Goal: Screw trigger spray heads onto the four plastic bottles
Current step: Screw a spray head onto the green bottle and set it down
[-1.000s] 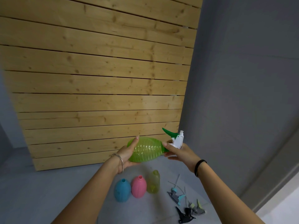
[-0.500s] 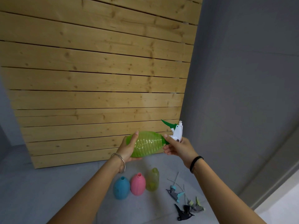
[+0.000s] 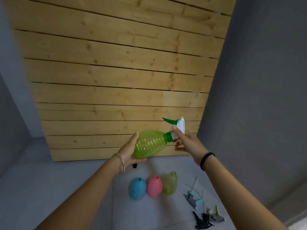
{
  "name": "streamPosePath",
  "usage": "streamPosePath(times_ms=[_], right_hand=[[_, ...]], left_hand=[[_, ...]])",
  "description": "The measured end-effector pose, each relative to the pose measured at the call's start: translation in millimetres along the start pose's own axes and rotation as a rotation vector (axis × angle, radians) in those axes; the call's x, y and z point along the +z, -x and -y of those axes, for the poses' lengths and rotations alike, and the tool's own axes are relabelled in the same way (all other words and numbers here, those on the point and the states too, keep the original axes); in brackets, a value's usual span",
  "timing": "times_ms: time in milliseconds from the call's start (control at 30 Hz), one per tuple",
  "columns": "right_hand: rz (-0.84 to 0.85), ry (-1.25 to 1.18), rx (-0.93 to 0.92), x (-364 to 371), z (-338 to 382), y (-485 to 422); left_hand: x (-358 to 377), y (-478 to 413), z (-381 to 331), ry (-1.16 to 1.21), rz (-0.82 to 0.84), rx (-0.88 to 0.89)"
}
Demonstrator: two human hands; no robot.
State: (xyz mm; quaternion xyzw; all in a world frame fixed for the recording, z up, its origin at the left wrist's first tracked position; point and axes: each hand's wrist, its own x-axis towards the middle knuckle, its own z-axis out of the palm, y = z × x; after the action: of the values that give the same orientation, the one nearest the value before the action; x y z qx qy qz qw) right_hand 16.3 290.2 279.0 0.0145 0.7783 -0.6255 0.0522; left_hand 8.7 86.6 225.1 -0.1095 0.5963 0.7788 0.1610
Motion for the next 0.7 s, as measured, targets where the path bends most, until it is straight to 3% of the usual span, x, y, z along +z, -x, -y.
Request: streamPosePath(times_ms=[167, 433, 500, 600, 700], right_hand=[[0.193, -0.291, 0.012, 27, 6, -31], [0.409, -0.340, 0.158, 90, -21, -80], [0.422, -0.349, 0.211, 107, -36, -89], [0.416, -0.247, 0.279, 130, -66, -102], [0.367, -0.168, 0.362, 152, -112, -110]], left_hand=[[-35, -14, 3, 0.117, 0.001, -0.097], [-92, -43, 23, 0.304, -0.130, -0.223], [-109, -53, 35, 0.210, -0.214, -0.286], [-133, -61, 56, -0.145, -0.417, -0.310], [-151, -67, 74, -0.306, -0.474, -0.364]])
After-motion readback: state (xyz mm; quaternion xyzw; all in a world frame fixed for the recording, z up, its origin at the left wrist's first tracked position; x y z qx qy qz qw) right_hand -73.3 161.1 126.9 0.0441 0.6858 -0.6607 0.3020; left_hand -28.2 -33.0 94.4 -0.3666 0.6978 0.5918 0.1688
